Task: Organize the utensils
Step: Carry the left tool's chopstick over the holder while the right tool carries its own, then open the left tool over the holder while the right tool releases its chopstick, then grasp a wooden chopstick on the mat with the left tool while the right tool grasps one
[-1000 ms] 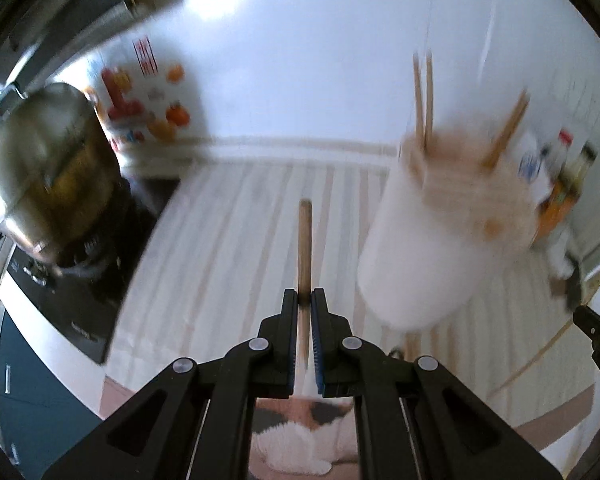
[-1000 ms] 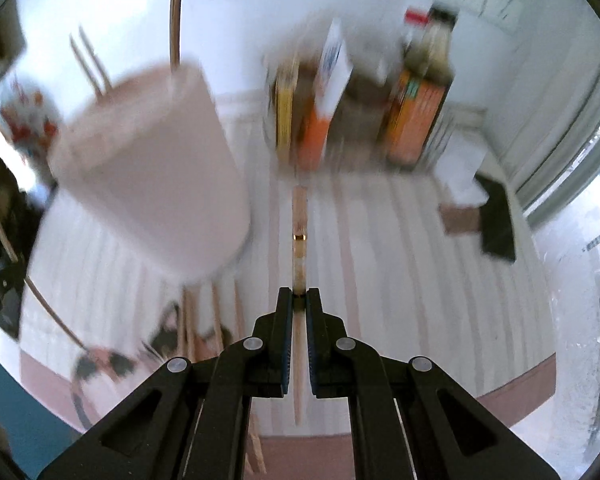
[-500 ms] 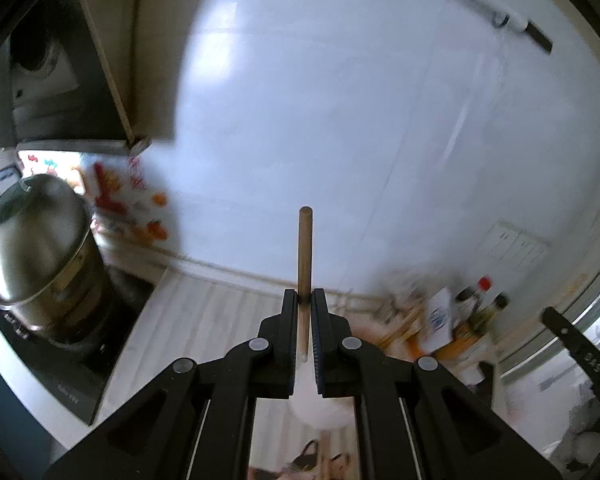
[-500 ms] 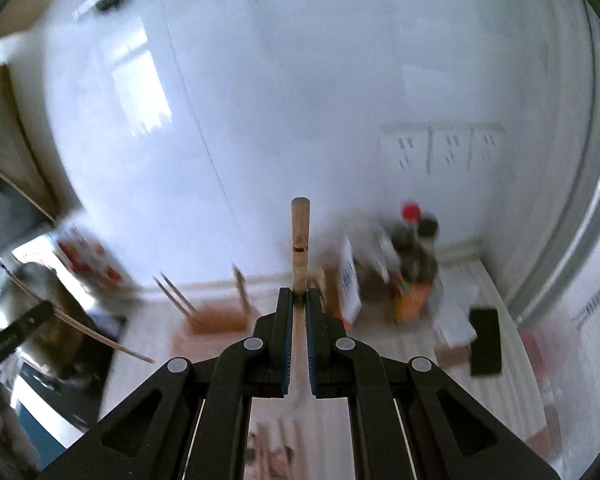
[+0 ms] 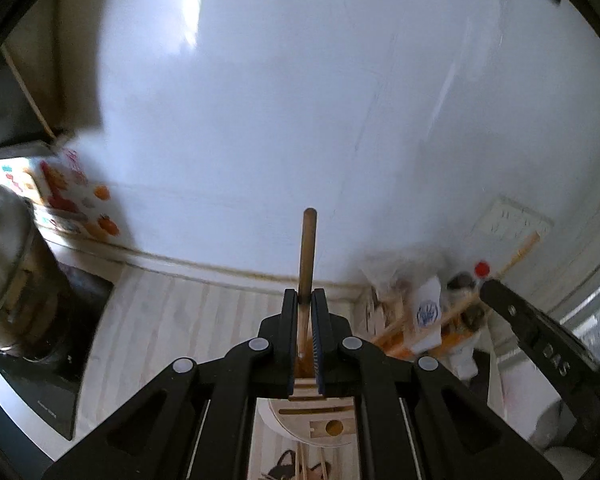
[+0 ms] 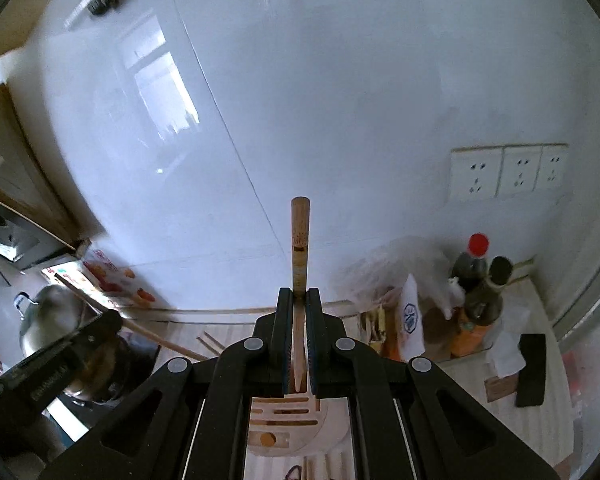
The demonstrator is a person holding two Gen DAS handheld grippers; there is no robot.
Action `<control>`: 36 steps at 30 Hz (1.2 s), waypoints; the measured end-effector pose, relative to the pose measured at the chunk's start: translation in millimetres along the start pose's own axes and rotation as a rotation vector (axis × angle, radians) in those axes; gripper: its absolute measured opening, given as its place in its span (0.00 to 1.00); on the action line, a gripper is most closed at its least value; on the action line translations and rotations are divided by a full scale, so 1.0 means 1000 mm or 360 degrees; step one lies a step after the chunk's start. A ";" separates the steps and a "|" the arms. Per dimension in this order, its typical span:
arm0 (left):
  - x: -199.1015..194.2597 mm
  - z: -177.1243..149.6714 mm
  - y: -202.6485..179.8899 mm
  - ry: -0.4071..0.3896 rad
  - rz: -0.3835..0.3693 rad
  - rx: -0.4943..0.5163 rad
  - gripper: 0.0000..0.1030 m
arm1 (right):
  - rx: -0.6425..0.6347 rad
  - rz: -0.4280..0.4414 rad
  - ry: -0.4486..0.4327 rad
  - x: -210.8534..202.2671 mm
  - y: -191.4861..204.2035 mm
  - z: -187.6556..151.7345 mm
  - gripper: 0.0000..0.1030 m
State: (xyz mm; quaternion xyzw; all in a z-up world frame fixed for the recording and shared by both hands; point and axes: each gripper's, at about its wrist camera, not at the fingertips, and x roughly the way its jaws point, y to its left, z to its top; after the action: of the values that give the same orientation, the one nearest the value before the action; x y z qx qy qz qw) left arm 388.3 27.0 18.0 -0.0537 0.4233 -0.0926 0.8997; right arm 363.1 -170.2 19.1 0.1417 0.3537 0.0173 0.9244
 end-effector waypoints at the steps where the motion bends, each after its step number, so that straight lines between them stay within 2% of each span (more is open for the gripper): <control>1: 0.005 -0.002 -0.001 0.0035 0.0000 -0.0001 0.05 | 0.0001 -0.0007 0.0019 0.008 0.000 -0.001 0.06; 5: 0.000 -0.008 -0.003 0.0051 0.0003 0.0030 0.12 | -0.0012 -0.0038 0.0156 0.045 -0.004 -0.007 0.07; 6: -0.004 -0.008 -0.003 0.0035 0.0025 0.0038 0.19 | -0.0001 -0.0017 0.0190 0.050 -0.007 -0.010 0.12; 7: -0.010 -0.009 -0.001 0.0013 0.0039 0.0040 0.36 | 0.0007 -0.0018 0.0207 0.052 -0.009 -0.013 0.18; 8: -0.015 -0.010 0.001 -0.0001 0.0060 0.0040 0.49 | 0.0016 -0.0023 0.0208 0.052 -0.012 -0.015 0.37; 9: -0.020 -0.012 0.006 -0.0019 0.0089 0.0030 0.72 | 0.0041 -0.0013 0.0197 0.048 -0.016 -0.018 0.46; 10: -0.025 -0.016 0.012 -0.0048 0.0116 0.0013 0.78 | 0.0060 -0.0007 0.0181 0.044 -0.021 -0.021 0.46; 12: -0.032 -0.029 0.027 -0.0078 0.0187 -0.0018 0.78 | 0.0079 -0.0045 0.0151 0.033 -0.032 -0.029 0.46; 14: -0.028 -0.045 0.038 -0.0053 0.0232 -0.0023 0.90 | 0.0107 -0.0083 0.0151 0.025 -0.043 -0.041 0.46; 15: -0.023 -0.055 0.044 -0.0040 0.0267 -0.0026 1.00 | 0.0125 -0.0108 0.0169 0.024 -0.050 -0.050 0.48; 17: -0.008 -0.080 0.055 0.0016 0.0332 -0.0013 1.00 | 0.0171 -0.0146 0.0234 0.027 -0.064 -0.074 0.51; 19: 0.015 -0.105 0.064 0.0135 0.0402 0.0010 1.00 | 0.0191 -0.0170 0.0301 0.035 -0.074 -0.095 0.57; 20: 0.032 -0.124 0.070 0.0215 0.0436 0.0021 1.00 | 0.0201 -0.0176 0.0353 0.044 -0.080 -0.113 0.63; 21: 0.039 -0.135 0.074 0.0247 0.0461 0.0019 1.00 | 0.0204 -0.0183 0.0395 0.052 -0.083 -0.125 0.65; 25: 0.086 -0.193 0.090 0.0460 0.0535 0.0014 1.00 | 0.0108 -0.0261 0.0590 0.087 -0.089 -0.182 0.65; 29: 0.120 -0.238 0.093 0.0636 0.0581 0.0061 1.00 | 0.0042 -0.0260 0.0798 0.119 -0.089 -0.235 0.64; 33: 0.138 -0.260 0.089 0.0733 0.0578 0.0097 1.00 | 0.0021 -0.0246 0.0935 0.141 -0.087 -0.272 0.55; 36: 0.148 -0.269 0.082 0.0796 0.0514 0.0089 0.98 | 0.0014 -0.0241 0.1026 0.158 -0.086 -0.292 0.48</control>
State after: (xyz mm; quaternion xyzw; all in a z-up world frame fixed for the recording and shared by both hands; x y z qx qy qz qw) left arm 283.1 70.4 -278.4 0.0636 0.6322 0.0296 0.7717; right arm 283.0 -159.3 -314.3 0.1061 0.6377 -0.0091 0.7629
